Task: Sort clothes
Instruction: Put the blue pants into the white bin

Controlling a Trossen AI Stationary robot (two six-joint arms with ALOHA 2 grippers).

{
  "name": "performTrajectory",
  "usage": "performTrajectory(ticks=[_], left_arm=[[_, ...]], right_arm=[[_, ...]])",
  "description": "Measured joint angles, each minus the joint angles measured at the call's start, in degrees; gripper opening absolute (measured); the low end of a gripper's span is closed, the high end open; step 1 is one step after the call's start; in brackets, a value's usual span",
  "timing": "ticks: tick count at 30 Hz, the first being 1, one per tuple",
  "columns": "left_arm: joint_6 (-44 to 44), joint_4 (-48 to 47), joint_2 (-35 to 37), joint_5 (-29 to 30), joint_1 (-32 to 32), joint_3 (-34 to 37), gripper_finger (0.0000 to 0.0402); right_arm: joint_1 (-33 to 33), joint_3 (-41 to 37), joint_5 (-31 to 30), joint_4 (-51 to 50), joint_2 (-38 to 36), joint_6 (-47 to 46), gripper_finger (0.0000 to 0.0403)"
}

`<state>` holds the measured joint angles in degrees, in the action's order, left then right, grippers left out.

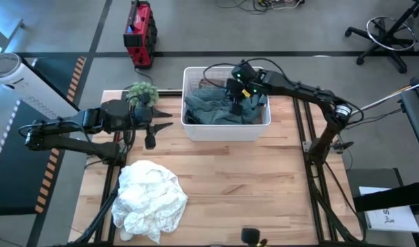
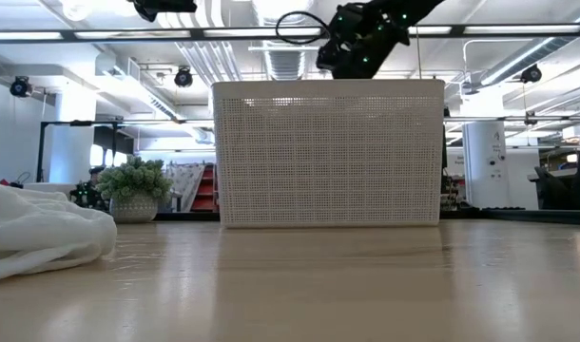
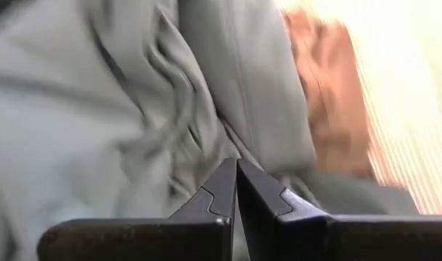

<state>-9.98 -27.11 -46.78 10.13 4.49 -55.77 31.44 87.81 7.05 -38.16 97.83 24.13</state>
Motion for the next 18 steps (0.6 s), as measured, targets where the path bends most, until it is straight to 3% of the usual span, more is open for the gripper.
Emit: performTrajectory(ticks=[5,14,18], left_arm=[[0.0,0.02,0.0,0.0,0.01,0.03,0.0113],[-0.02,0.01,0.0,-0.02,0.0,0.05,0.0113],[0.0,0.01,0.0,-0.04,-0.01,0.05,0.0113]], right_arm=[[0.59,0.0,-5.69,-5.88,0.4,-0.08,0.0],[1.22,-0.68,-5.52,-8.32,7.98,-0.15,0.0],[1.14,-0.66,-2.76,-7.65,12.11,0.58,0.0]])
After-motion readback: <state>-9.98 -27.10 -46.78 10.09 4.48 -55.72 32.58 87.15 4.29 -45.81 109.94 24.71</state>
